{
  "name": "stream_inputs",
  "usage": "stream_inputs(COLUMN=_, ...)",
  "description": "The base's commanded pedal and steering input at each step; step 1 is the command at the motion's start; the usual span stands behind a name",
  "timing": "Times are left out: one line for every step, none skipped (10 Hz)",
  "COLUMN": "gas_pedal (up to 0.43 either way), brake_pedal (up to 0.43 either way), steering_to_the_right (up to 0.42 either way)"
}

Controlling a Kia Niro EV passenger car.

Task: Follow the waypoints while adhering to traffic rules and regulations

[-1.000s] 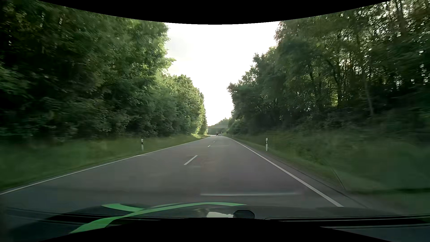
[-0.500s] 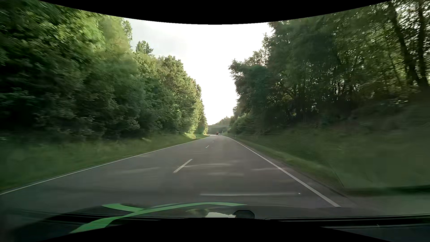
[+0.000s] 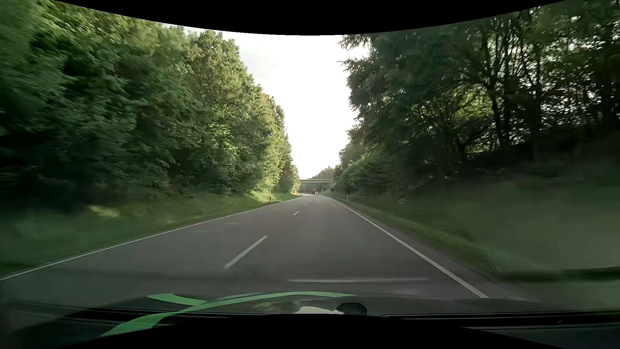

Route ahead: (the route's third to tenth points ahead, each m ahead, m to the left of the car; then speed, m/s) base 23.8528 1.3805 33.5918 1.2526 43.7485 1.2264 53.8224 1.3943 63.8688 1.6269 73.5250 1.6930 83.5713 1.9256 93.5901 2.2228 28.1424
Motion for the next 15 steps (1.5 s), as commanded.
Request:
stream_inputs(gas_pedal=0.209, brake_pedal=0.0, steering_to_the_right=-0.005)
stream_inputs(gas_pedal=0.197, brake_pedal=0.0, steering_to_the_right=-0.005)
stream_inputs(gas_pedal=0.197, brake_pedal=0.0, steering_to_the_right=-0.005)
stream_inputs(gas_pedal=0.197, brake_pedal=0.0, steering_to_the_right=-0.005)
stream_inputs(gas_pedal=0.197, brake_pedal=0.0, steering_to_the_right=-0.005)
stream_inputs(gas_pedal=0.209, brake_pedal=0.0, steering_to_the_right=-0.005)
stream_inputs(gas_pedal=0.22, brake_pedal=0.0, steering_to_the_right=-0.005)
stream_inputs(gas_pedal=0.22, brake_pedal=0.0, steering_to_the_right=-0.004)
stream_inputs(gas_pedal=0.22, brake_pedal=0.0, steering_to_the_right=-0.005)
stream_inputs(gas_pedal=0.22, brake_pedal=0.0, steering_to_the_right=-0.005)
stream_inputs(gas_pedal=0.22, brake_pedal=0.0, steering_to_the_right=-0.004)
stream_inputs(gas_pedal=0.22, brake_pedal=0.0, steering_to_the_right=-0.005)
stream_inputs(gas_pedal=0.22, brake_pedal=0.0, steering_to_the_right=-0.005)
stream_inputs(gas_pedal=0.22, brake_pedal=0.0, steering_to_the_right=-0.005)
stream_inputs(gas_pedal=0.22, brake_pedal=0.0, steering_to_the_right=-0.004)
